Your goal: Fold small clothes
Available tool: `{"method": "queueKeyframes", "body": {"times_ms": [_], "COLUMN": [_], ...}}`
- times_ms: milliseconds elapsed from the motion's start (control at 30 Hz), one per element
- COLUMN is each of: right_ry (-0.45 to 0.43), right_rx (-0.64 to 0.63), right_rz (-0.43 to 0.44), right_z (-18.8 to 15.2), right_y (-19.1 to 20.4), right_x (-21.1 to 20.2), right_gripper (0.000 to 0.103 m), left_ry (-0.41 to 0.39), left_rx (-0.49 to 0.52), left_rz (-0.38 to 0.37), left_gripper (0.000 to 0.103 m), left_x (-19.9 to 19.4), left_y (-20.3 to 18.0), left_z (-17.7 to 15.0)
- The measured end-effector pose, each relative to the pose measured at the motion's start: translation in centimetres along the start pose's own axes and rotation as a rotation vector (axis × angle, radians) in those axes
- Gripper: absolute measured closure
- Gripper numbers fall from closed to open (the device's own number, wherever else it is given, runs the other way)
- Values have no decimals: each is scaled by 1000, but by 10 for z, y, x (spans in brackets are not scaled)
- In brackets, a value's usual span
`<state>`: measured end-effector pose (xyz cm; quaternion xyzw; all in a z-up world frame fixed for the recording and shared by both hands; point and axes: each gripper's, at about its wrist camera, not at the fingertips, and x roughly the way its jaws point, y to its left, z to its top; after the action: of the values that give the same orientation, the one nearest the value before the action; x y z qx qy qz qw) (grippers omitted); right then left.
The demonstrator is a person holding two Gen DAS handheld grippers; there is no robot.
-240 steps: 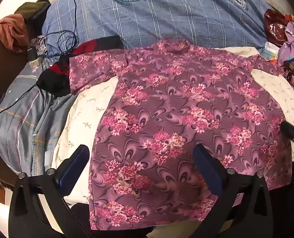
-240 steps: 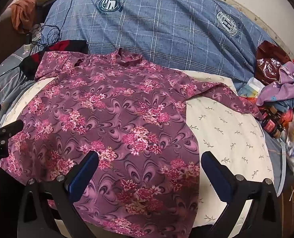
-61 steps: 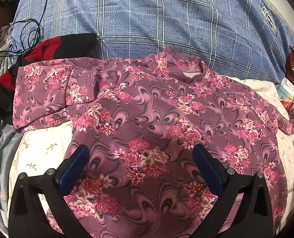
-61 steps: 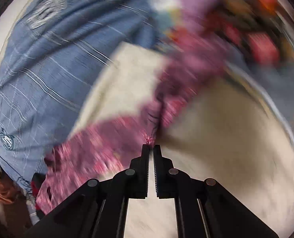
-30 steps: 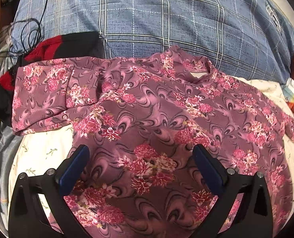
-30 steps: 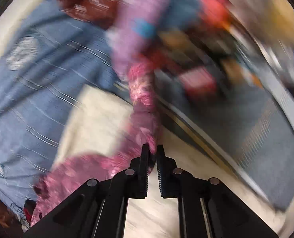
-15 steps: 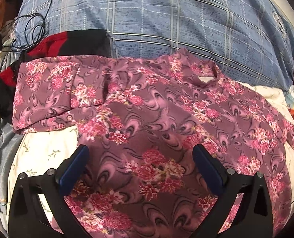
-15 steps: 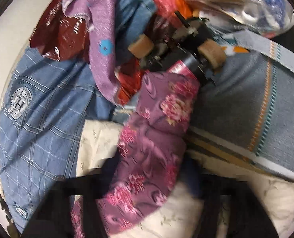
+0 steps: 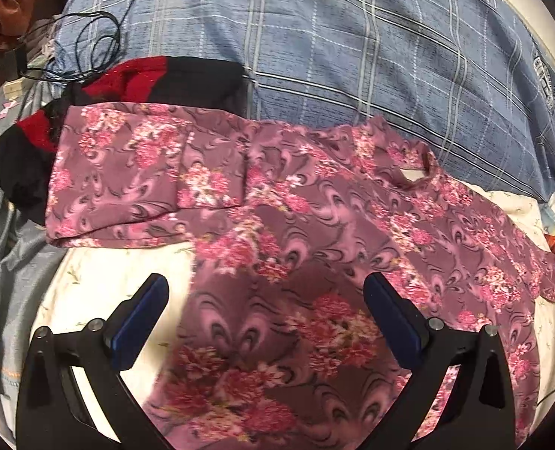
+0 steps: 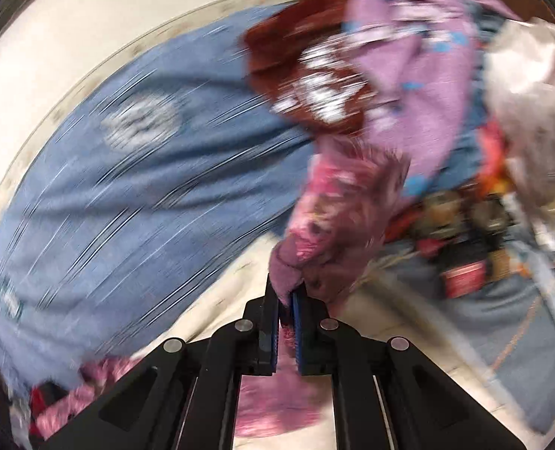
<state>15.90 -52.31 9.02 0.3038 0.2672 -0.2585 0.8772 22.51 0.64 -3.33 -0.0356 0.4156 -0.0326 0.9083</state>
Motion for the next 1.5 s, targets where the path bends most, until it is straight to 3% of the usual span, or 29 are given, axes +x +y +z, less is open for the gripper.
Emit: {"method": "queueKeyframes", "body": {"times_ms": [233, 400, 600, 833, 900, 1000, 1100, 1167, 1233, 1300, 1433, 1500], "right_ry": [176, 297, 401, 475, 505, 579, 604, 617, 601, 568, 514, 490], "right_rx": [-168, -279, -391, -443, -455, -482, -511, -464, -345, -248, -15, 99], "right_rz": [234, 348, 410, 433, 432, 408, 399, 458, 518, 525, 476, 457], "right_z": [-65, -118, -197, -265, -279, -301, -305, -289, -263, -241, -202, -189], "right_y": [129, 220, 302, 342, 345, 350, 349, 337, 303, 264, 161, 118], "right_x": [31, 49, 64, 68, 72, 80, 74, 60, 44, 33, 26, 29], "right_gripper": [97, 97, 97, 91, 88, 68, 65, 65, 53, 44, 44, 44], "left_ry": [2, -12, -13, -8, -4, 4, 25, 47, 80, 110, 193, 218], "left_rx": [-61, -103, -177, -259, -266, -264, -256, -256, -252, -251, -260, -230], "left_rz": [-8, 24, 39, 20, 19, 15, 4, -17, -59, -102, -177, -169], "left_gripper": [0, 0, 0, 0, 0, 0, 0, 0, 0, 0, 0, 0], "left_x": [-3, -5, -7, -7, -6, -3, 1, 5, 10, 16, 37, 51], "left_y": [24, 42, 71, 94, 94, 93, 89, 83, 73, 61, 21, 1], "left_z": [4, 8, 12, 16, 16, 17, 17, 16, 14, 13, 21, 34]}}
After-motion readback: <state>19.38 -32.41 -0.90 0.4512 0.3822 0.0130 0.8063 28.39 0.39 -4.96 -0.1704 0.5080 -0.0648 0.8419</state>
